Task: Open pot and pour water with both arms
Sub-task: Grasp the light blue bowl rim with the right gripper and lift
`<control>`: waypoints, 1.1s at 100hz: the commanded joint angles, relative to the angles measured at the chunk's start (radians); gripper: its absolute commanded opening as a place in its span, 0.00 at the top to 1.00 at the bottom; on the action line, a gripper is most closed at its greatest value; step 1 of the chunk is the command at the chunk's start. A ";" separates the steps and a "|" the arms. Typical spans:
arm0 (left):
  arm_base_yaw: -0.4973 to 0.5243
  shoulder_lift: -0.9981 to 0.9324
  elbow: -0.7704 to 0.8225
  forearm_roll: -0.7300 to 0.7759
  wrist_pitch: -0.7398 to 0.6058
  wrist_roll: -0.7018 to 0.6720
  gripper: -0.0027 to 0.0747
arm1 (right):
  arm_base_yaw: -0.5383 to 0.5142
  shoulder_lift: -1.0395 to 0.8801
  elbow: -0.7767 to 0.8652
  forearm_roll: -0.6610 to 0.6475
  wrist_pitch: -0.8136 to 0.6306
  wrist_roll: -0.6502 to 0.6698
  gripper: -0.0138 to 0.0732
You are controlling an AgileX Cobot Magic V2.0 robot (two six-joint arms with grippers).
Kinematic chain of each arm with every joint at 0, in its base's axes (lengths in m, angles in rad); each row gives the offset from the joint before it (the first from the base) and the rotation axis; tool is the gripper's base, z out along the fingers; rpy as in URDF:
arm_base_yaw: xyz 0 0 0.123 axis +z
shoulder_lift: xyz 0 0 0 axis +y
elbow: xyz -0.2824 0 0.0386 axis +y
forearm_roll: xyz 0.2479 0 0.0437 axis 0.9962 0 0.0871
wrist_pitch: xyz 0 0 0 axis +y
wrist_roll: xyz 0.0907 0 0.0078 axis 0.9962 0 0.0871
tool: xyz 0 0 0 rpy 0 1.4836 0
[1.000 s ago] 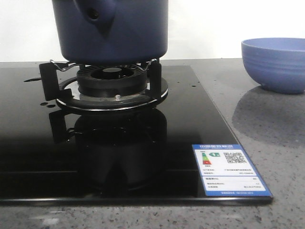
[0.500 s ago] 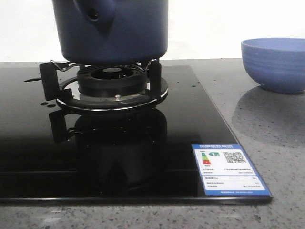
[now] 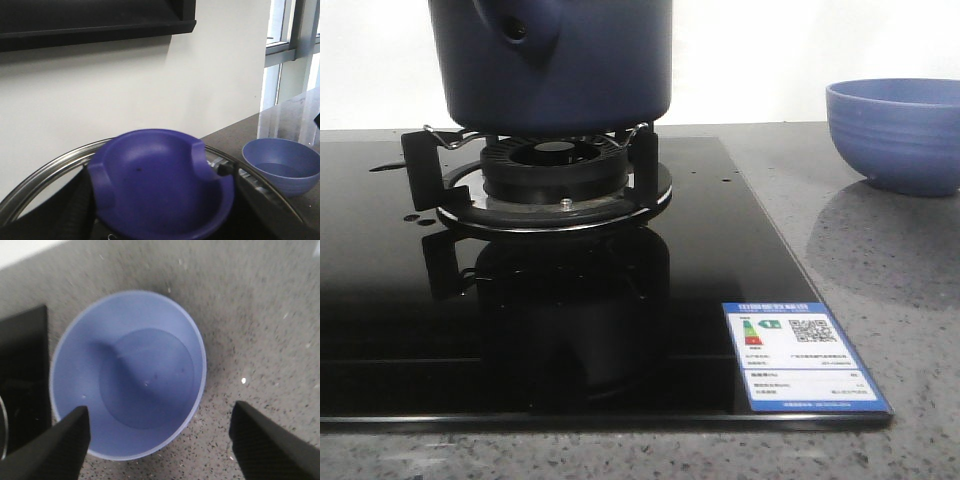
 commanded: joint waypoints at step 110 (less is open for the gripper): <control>-0.056 -0.018 -0.034 -0.076 -0.056 -0.009 0.72 | -0.015 0.264 -0.041 0.134 -0.012 -0.040 0.92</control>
